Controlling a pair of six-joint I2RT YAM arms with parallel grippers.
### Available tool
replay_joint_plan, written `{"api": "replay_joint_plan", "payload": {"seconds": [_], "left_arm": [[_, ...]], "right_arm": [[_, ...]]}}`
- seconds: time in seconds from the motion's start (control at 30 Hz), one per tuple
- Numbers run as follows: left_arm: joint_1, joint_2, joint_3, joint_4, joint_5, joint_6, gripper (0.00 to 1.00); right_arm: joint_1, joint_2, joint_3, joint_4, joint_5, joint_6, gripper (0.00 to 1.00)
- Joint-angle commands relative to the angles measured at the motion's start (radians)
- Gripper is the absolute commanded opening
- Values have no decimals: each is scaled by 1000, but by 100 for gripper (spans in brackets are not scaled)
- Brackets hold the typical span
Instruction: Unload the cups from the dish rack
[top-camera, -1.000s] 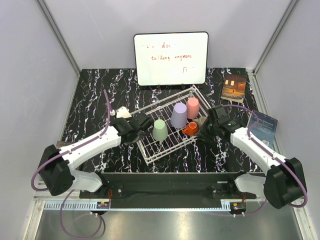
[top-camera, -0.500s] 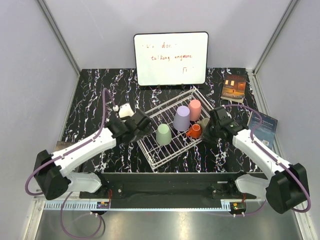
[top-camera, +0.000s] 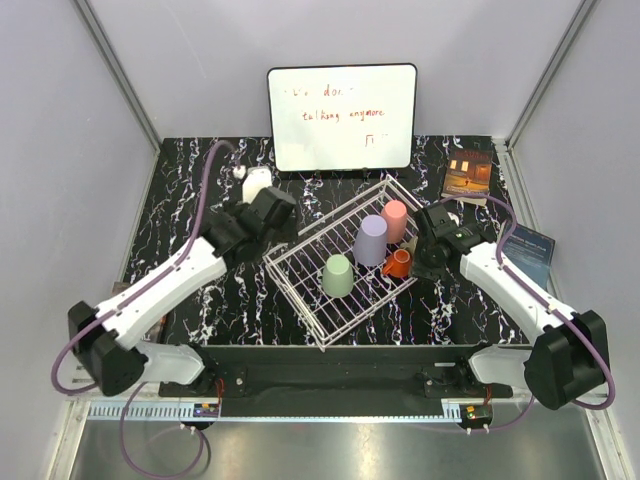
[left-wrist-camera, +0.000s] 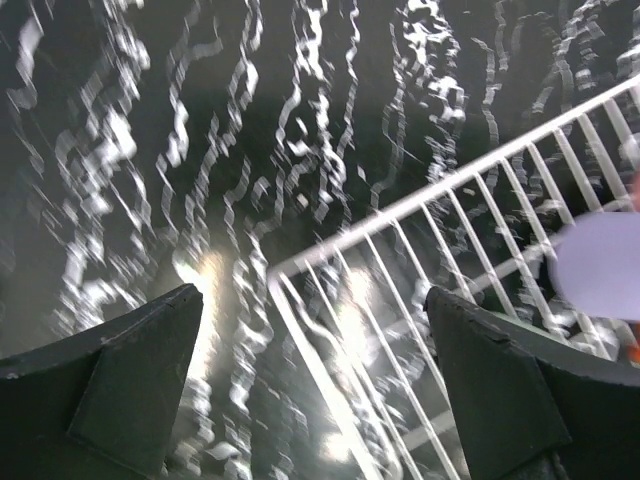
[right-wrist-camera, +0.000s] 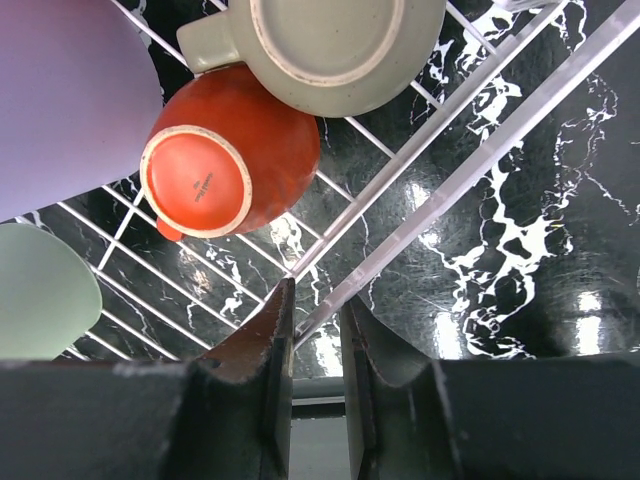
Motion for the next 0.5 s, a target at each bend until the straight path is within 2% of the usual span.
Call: {"api": "replay_joint_plan", "payload": {"seconds": [0.0, 0.03, 0.13, 0.43, 0.47], "left_arm": [[54, 100, 59, 145, 66, 333, 99], [59, 140, 65, 184, 83, 426, 99], [88, 216, 75, 236, 163, 572, 99], [191, 290, 81, 319, 430, 741, 89], [208, 301, 88, 320, 496, 749, 88]], "right_arm": [[11, -25, 51, -25, 26, -113, 0], [11, -27, 46, -27, 23, -113, 0], [11, -28, 43, -27, 9, -124, 0], [11, -31, 57, -37, -10, -150, 0], [11, -30, 58, -39, -19, -149, 0]]}}
